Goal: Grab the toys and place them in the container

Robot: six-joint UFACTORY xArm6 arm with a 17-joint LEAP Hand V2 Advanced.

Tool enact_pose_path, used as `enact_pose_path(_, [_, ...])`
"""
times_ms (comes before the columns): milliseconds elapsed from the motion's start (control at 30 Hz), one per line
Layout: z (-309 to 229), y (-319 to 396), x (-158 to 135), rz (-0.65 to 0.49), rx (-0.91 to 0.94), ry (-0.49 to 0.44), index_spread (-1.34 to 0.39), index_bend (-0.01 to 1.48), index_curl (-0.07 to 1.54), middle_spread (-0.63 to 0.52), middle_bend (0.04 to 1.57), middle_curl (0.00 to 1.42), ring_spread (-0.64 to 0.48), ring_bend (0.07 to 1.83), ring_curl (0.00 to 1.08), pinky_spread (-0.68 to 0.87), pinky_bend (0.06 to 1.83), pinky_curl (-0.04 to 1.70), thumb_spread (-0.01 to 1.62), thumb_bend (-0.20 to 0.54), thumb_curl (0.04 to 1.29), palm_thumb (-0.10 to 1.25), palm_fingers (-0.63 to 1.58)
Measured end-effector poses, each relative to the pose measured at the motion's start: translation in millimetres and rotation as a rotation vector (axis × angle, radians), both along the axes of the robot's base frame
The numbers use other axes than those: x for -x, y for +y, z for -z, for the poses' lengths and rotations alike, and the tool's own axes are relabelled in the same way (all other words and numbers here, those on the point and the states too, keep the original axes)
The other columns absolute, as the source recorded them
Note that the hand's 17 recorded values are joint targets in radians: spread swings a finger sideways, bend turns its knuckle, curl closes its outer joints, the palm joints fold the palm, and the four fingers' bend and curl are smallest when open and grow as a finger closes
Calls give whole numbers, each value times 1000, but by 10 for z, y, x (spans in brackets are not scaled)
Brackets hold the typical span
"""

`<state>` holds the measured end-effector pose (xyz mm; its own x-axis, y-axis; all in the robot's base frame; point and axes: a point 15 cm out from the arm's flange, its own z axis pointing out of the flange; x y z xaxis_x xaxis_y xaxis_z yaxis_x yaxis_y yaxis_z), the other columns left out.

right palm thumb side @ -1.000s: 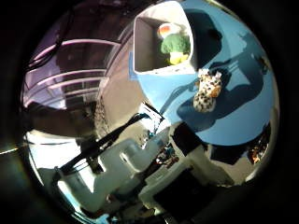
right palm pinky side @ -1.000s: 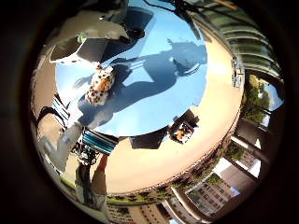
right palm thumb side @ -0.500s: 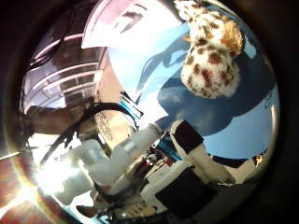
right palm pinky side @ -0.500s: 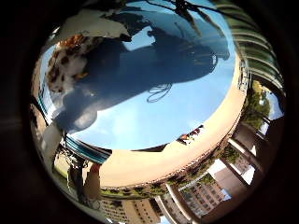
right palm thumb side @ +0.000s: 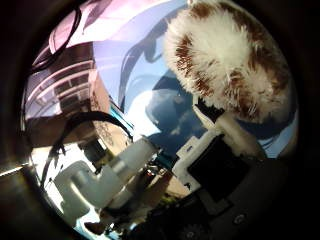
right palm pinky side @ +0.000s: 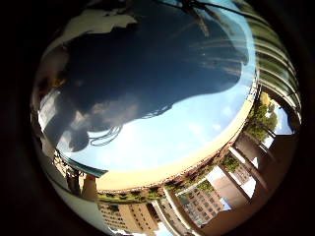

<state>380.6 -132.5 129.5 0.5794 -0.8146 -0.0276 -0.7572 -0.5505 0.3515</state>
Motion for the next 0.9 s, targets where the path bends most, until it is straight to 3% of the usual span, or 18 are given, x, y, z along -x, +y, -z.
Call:
enact_pose_path(67, [-111, -86, -156, 6, 5, -82, -229, 130, 194, -81, 659, 512, 143, 1018, 477, 412, 1028, 175, 1078, -5, 395, 824, 1046])
enact_pose_path(100, [-225, -136, -204, 11, 11, -121, -248, 142, 194, -90, 703, 537, 130, 1070, 505, 409, 1035, 180, 1074, -3, 401, 841, 1058])
enact_pose_path(200, [-658, -415, -269, 46, 32, -242, -318, 207, 198, -123, 850, 626, 74, 1201, 589, 377, 1171, 227, 1063, 5, 430, 905, 1175])
enact_pose_path(367, [-1132, -395, -173, 56, -34, -314, -453, 406, 238, -152, 1042, 749, 0, 1282, 669, 296, 1408, 321, 1060, 13, 504, 991, 1182])
enact_pose_path(433, [-1198, -344, -27, 59, -56, -268, -483, 454, 251, -156, 1074, 773, -13, 1297, 681, 279, 1448, 341, 1058, 4, 518, 992, 1155])
enact_pose_path(567, [-1925, -301, 26, 78, -86, -250, -576, 579, 298, -166, 1146, 838, -45, 1351, 716, 225, 1548, 401, 1064, -11, 565, 998, 1078])
enact_pose_path(900, [-3725, 605, -330, 67, -308, -470, -725, 753, 429, -174, 1247, 935, -89, 1437, 776, 152, 1654, 503, 1076, -11, 649, 1007, 945])
